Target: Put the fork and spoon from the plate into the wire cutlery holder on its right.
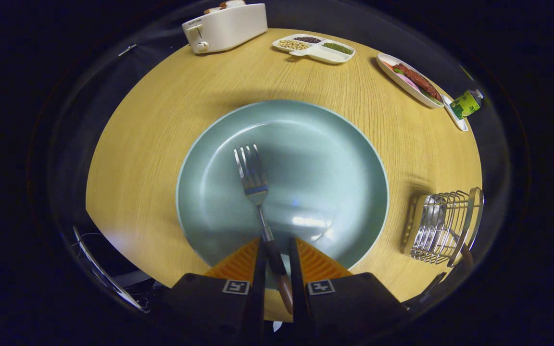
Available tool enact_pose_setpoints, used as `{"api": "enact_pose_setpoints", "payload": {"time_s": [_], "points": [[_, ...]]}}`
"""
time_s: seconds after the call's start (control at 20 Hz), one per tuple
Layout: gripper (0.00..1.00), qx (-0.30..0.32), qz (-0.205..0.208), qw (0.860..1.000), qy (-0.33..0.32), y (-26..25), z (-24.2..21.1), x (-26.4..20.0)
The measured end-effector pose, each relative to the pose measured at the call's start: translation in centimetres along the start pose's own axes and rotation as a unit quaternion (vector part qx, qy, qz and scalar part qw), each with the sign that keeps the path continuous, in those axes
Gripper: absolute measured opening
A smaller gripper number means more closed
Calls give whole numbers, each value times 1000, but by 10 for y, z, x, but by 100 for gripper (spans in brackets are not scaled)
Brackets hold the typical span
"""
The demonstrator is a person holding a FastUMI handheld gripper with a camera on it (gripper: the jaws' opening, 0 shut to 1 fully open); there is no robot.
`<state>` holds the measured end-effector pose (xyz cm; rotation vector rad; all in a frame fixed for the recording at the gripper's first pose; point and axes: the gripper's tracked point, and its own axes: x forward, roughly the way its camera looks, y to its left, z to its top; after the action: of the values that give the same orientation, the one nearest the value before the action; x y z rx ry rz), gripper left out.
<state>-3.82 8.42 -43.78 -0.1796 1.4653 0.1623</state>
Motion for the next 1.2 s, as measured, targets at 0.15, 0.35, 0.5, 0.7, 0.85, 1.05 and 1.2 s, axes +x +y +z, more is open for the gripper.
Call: {"api": "enact_pose_setpoints", "payload": {"time_s": [0.15, 0.35, 0.5, 0.7, 0.85, 1.05, 1.2], "points": [[14, -26, 25, 999, 11, 6, -2, 2], [8, -13, 81, 996, 24, 14, -4, -2], [8, 4, 94, 995, 20, 12, 0, -10], [8, 5, 115, 993, 5, 4, 5, -37], [8, 4, 132, 991, -4, -7, 6, -65], [8, 2, 136, 991, -10, -42, 3, -106], [8, 6, 128, 992, -11, -82, 4, -137]]}}
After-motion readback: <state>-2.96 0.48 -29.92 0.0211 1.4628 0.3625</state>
